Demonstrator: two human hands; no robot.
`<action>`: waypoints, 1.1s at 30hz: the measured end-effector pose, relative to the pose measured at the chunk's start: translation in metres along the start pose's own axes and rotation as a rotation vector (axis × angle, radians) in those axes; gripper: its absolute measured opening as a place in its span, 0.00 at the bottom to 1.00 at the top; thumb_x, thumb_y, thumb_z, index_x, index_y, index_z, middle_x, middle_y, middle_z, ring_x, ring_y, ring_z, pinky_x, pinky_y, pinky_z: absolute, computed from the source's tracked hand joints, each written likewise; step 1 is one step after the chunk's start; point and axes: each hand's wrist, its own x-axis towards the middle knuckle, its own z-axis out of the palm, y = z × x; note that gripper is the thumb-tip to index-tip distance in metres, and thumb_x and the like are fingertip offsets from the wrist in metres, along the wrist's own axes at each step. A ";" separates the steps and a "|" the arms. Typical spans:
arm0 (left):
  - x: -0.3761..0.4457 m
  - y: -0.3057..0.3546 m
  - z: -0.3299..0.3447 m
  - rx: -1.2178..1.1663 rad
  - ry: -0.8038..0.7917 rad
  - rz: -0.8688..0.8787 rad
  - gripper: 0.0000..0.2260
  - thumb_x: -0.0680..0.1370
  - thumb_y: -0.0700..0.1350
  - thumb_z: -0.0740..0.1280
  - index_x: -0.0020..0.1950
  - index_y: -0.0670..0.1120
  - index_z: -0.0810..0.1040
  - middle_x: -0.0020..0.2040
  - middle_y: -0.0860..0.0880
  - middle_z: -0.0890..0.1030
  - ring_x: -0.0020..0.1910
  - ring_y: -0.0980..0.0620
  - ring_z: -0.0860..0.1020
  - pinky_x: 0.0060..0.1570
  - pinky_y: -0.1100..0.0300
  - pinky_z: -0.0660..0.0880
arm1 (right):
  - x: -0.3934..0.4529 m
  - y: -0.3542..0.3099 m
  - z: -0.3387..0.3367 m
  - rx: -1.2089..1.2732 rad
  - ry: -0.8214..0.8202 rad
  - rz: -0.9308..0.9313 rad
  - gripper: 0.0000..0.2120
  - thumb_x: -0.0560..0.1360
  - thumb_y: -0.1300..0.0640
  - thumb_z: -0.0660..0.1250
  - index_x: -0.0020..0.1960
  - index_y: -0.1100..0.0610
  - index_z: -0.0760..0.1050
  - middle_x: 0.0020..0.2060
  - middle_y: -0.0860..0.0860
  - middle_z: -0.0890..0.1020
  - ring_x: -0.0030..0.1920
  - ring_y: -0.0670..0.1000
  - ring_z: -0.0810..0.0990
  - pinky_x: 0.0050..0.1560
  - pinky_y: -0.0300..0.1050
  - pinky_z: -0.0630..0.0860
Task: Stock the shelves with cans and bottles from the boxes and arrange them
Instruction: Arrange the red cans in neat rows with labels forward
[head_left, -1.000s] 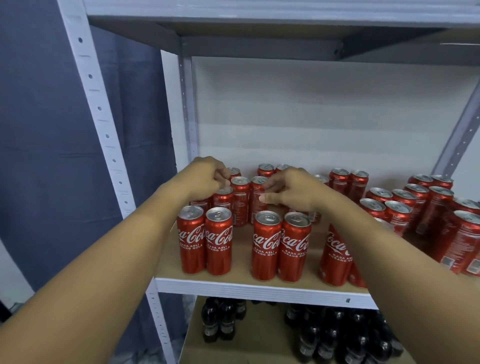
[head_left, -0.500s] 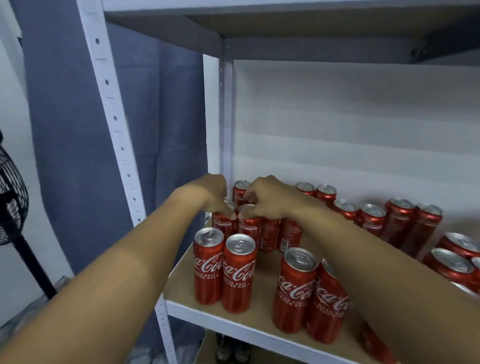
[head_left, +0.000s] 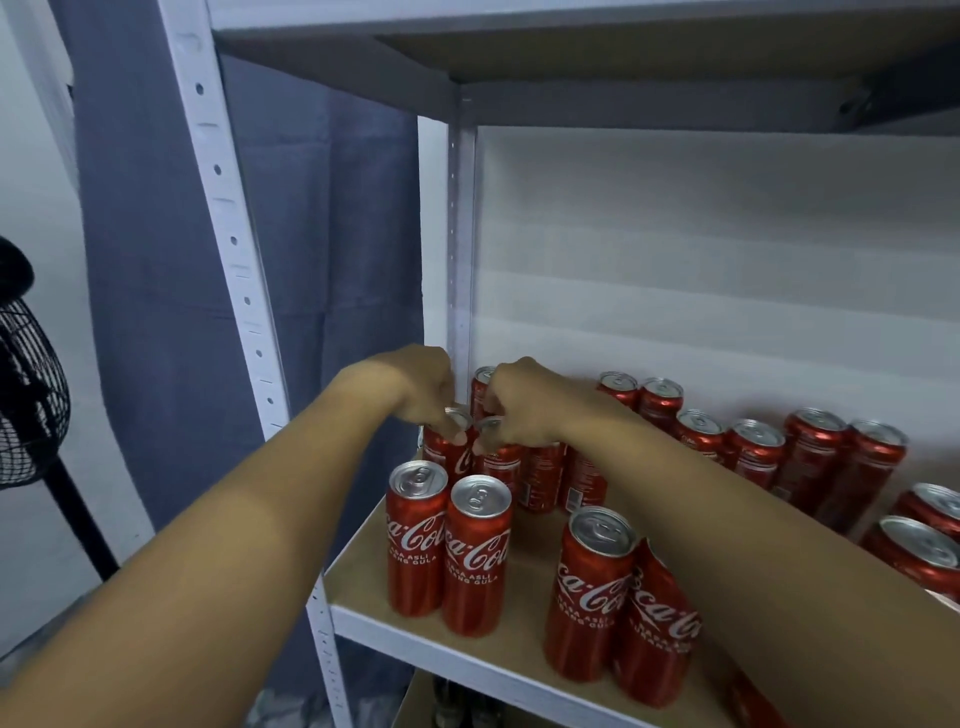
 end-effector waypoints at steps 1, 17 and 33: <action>0.000 0.000 0.000 -0.008 -0.002 0.003 0.21 0.72 0.54 0.79 0.59 0.45 0.84 0.54 0.52 0.85 0.53 0.50 0.83 0.57 0.53 0.81 | 0.000 -0.001 0.001 -0.019 -0.002 0.003 0.16 0.67 0.46 0.80 0.41 0.56 0.79 0.38 0.51 0.78 0.40 0.54 0.80 0.38 0.44 0.73; -0.006 -0.008 0.008 -0.101 -0.029 0.061 0.21 0.74 0.42 0.77 0.66 0.51 0.81 0.59 0.57 0.81 0.60 0.52 0.78 0.62 0.54 0.77 | -0.010 0.006 0.000 0.031 -0.027 0.027 0.16 0.69 0.49 0.79 0.53 0.52 0.80 0.49 0.52 0.81 0.53 0.56 0.80 0.53 0.51 0.79; 0.001 -0.022 0.024 -0.519 -0.099 -0.035 0.24 0.73 0.40 0.79 0.68 0.51 0.81 0.64 0.53 0.82 0.64 0.50 0.79 0.67 0.53 0.76 | -0.021 0.009 -0.002 0.124 -0.024 0.027 0.29 0.67 0.52 0.81 0.66 0.56 0.79 0.62 0.52 0.81 0.61 0.53 0.79 0.61 0.48 0.76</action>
